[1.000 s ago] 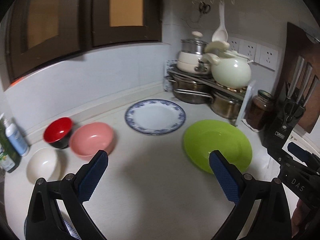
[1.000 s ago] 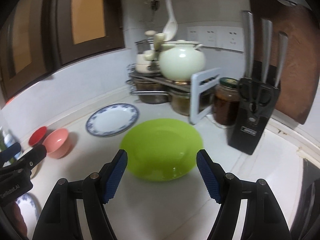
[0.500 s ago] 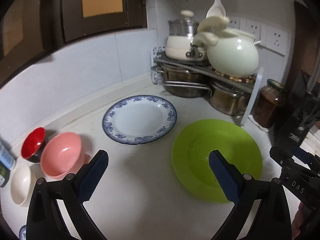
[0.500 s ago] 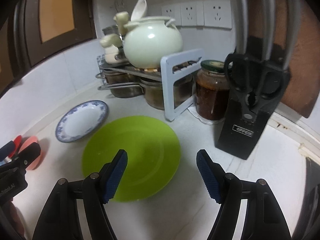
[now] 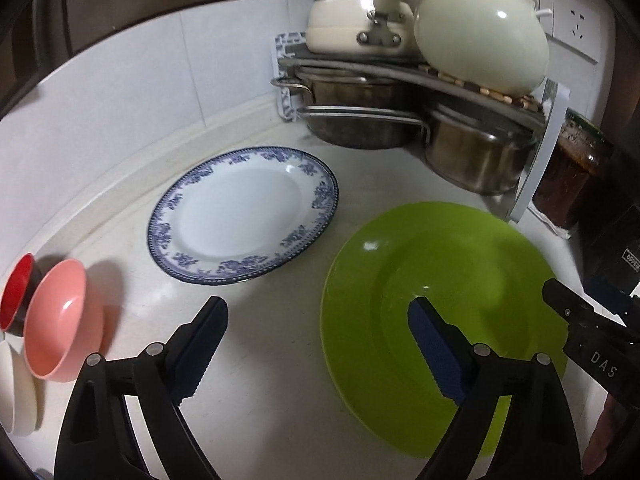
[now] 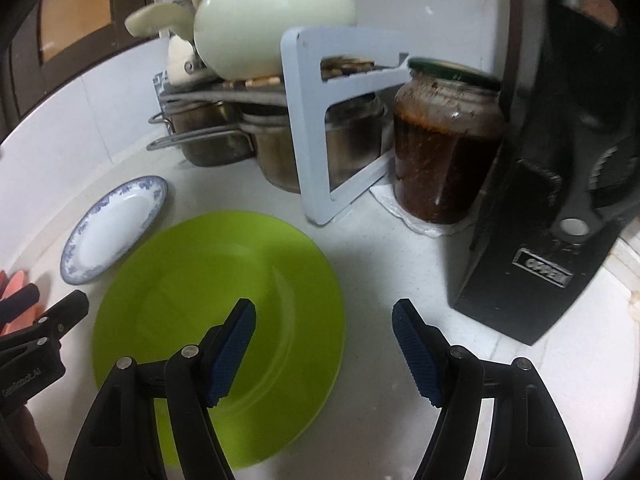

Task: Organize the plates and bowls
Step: 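Close both tools on the rim of the lime-green plate, then carry the green plate with both tools over the blue-and-white plate, then lower the green plate onto the blue-and-white plate and open both tools, then move both open tools to the small blue-and-white plate by the pot rack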

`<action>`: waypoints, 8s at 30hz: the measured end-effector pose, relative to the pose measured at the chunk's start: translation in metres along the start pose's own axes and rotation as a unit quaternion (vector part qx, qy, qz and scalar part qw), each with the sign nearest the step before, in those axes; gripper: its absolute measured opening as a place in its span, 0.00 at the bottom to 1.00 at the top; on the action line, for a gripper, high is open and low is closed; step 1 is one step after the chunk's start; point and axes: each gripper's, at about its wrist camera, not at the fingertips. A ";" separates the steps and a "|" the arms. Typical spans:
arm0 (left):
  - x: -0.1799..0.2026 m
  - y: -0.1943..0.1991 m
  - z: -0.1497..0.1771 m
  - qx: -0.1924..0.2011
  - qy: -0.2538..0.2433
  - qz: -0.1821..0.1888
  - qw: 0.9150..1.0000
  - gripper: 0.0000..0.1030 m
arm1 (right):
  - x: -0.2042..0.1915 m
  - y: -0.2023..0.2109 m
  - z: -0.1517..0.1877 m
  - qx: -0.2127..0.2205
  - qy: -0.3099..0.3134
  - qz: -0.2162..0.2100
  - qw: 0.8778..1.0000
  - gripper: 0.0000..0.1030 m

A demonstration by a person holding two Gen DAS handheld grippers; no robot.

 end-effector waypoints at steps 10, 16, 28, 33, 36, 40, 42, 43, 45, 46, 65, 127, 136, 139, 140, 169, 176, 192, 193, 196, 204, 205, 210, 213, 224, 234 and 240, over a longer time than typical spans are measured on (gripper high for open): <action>0.008 -0.032 -0.003 -0.035 -0.015 0.020 0.999 0.73 | 0.008 -0.030 0.002 -0.036 -0.015 -0.019 0.999 0.59; 0.010 -0.046 -0.003 -0.050 -0.011 0.046 0.998 0.63 | 0.007 -0.036 0.000 -0.037 -0.006 -0.015 0.999 0.54; 0.014 -0.054 -0.007 -0.057 -0.006 0.067 0.996 0.45 | 0.004 -0.042 -0.005 -0.044 0.005 -0.028 0.999 0.44; 0.013 -0.054 -0.008 -0.059 -0.002 0.065 0.996 0.42 | 0.003 -0.043 -0.006 -0.047 0.008 -0.033 0.998 0.40; 0.012 -0.054 -0.007 -0.056 0.001 0.062 0.996 0.40 | 0.003 -0.043 -0.006 -0.048 0.010 -0.031 0.998 0.40; 0.009 -0.051 -0.005 -0.056 0.007 0.060 0.997 0.40 | 0.001 -0.042 -0.006 -0.047 0.015 -0.032 0.998 0.39; 0.007 -0.048 -0.004 -0.054 0.008 0.058 0.997 0.40 | -0.001 -0.040 -0.004 -0.043 0.018 -0.032 0.998 0.39; 0.006 -0.045 -0.003 -0.052 0.009 0.057 0.997 0.40 | -0.002 -0.038 -0.004 -0.041 0.019 -0.032 0.998 0.39; 0.003 -0.040 -0.002 -0.048 0.012 0.054 0.997 0.40 | -0.004 -0.035 -0.003 -0.039 0.020 -0.035 0.998 0.39; 0.001 -0.037 -0.002 -0.047 0.015 0.052 0.997 0.40 | -0.005 -0.032 -0.003 -0.037 0.020 -0.037 0.998 0.39; -0.055 0.048 0.035 -0.018 0.072 0.017 0.997 0.39 | -0.051 0.040 0.012 -0.009 0.067 -0.073 0.995 0.39; -0.283 0.291 0.332 -0.067 0.337 -0.247 0.906 0.39 | -0.329 0.204 0.223 -0.095 0.337 -0.333 0.875 0.39; -0.288 0.267 0.357 -0.092 0.357 -0.228 0.901 0.39 | -0.339 0.185 0.249 -0.124 0.364 -0.312 0.869 0.39; -0.289 0.261 0.362 -0.100 0.359 -0.227 0.900 0.39 | -0.340 0.179 0.254 -0.133 0.366 -0.307 0.868 0.39; -0.290 0.259 0.364 -0.102 0.359 -0.227 0.900 0.39 | -0.340 0.177 0.256 -0.135 0.368 -0.306 0.868 0.39; -0.294 0.249 0.371 -0.118 0.349 -0.220 0.903 0.39 | -0.345 0.170 0.271 -0.145 0.402 -0.280 0.859 0.41; -0.293 0.256 0.351 -0.095 0.328 -0.222 0.913 0.65 | -0.339 0.177 0.257 -0.123 0.386 -0.283 0.869 0.54; -0.289 0.262 0.265 -0.021 0.235 -0.185 0.954 0.86 | -0.310 0.194 0.195 -0.067 0.301 -0.265 0.913 0.63; -0.288 0.263 0.258 -0.014 0.226 -0.184 0.956 0.89 | -0.308 0.195 0.190 -0.063 0.293 -0.262 0.917 0.63; -0.283 0.264 0.237 0.011 0.193 -0.181 0.964 0.93 | -0.303 0.198 0.178 -0.049 0.270 -0.255 0.927 0.68; -0.271 0.260 0.184 0.056 0.129 -0.131 0.981 0.98 | -0.277 0.207 0.141 0.011 0.214 -0.216 0.953 0.76; -0.268 0.258 0.176 0.059 0.121 -0.122 0.983 0.99 | -0.273 0.208 0.137 0.019 0.209 -0.210 0.955 0.76; -0.252 0.246 0.139 0.069 0.093 -0.094 0.989 0.99 | -0.253 0.204 0.109 0.045 0.175 -0.180 0.967 0.79; -0.241 0.236 0.117 0.074 0.080 -0.085 0.990 0.99 | -0.242 0.198 0.092 0.053 0.163 -0.166 0.971 0.79; -0.222 0.179 0.040 0.056 0.062 -0.060 0.995 0.99 | -0.220 0.151 0.021 0.066 0.149 -0.101 0.981 0.79; -0.222 0.112 -0.018 0.017 0.036 -0.055 0.998 0.99 | -0.218 0.089 -0.029 0.046 0.147 -0.075 0.985 0.79; -0.222 0.058 -0.046 -0.005 0.021 -0.062 0.998 0.98 | -0.221 0.038 -0.045 0.022 0.129 -0.069 0.989 0.79</action>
Point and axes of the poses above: each gripper's, at about its wrist camera, not at the fingertips, and y roughly against the way its jaws point, x to its right, z to its underside, and after that the axes turned 7 degrees about -y, right-handed
